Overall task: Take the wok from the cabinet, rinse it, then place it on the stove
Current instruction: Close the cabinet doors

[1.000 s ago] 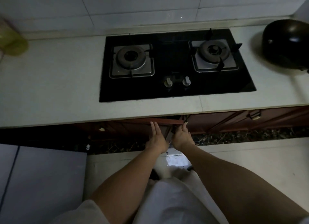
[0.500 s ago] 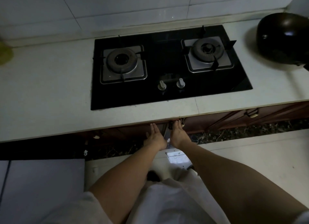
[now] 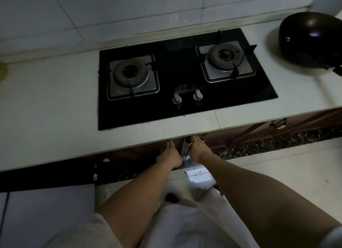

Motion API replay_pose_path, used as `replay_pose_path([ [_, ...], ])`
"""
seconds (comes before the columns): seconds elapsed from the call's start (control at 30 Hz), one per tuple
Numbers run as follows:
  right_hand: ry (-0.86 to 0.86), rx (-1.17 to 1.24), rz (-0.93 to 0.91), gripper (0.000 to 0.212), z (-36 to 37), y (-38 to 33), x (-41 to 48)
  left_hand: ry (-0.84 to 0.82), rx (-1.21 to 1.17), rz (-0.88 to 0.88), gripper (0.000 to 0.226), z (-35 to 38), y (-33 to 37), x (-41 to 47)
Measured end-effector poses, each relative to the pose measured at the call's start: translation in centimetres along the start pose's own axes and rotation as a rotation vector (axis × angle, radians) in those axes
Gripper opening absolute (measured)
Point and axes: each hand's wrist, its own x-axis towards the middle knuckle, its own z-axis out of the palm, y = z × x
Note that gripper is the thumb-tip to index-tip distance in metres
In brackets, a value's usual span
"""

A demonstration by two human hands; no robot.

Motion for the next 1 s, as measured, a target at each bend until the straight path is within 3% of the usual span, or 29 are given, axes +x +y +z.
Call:
replay_pose_path([
  [0.13,0.019,-0.022,0.001,0.079,-0.6,0.1,-0.8,0.061,0.188,0.089,0.078,-0.8,-0.2,-0.8],
  [0.27,0.136,-0.036,0.014,0.042,-2.5,0.2,-3.0,0.131,0.415,0.182,0.042,-2.3,0.4,-1.7],
  [0.37,0.26,-0.11,0.008,0.028,-4.2,0.8,-5.4,0.198,0.497,0.322,0.028,-3.2,2.0,-3.0],
  [0.67,0.528,-0.057,0.044,0.025,-8.6,8.5,-11.1,0.37,0.581,0.64,0.029,-3.6,11.3,-5.7],
  [1.0,0.784,0.056,-0.047,0.042,-16.7,15.4,-13.6,0.492,0.602,0.671,0.044,-5.6,22.8,-9.0],
])
